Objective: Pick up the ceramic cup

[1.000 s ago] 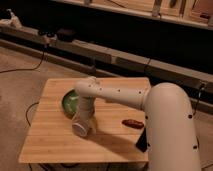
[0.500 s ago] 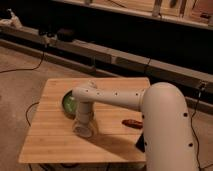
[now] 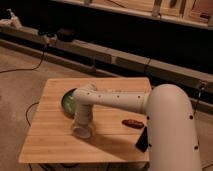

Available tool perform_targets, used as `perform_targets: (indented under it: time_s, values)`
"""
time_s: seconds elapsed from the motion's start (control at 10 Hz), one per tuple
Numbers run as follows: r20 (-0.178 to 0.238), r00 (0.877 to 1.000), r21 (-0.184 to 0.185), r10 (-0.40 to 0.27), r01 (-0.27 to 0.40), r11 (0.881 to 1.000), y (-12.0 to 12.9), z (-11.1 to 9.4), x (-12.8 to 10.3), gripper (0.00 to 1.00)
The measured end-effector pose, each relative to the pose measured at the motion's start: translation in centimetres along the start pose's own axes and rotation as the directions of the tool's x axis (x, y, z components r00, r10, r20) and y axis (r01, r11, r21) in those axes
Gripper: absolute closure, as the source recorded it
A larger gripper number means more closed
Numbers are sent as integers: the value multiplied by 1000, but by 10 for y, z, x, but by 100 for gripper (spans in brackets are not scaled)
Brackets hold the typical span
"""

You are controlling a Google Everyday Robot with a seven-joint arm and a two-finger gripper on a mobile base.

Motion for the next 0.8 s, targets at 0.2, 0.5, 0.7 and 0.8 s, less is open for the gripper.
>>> perform_targets:
  time_s: [0.2, 0.5, 0.7, 0.8]
  values:
    - [0, 1000, 9, -16, 16, 1000, 0, -3, -4, 88]
    - [-66, 997, -11, -27, 27, 1000, -5, -43, -17, 100]
    - [-78, 997, -7, -21, 21, 1000, -8, -60, -26, 100]
    - [-72, 997, 2, -6, 6, 1000, -8, -71, -31, 100]
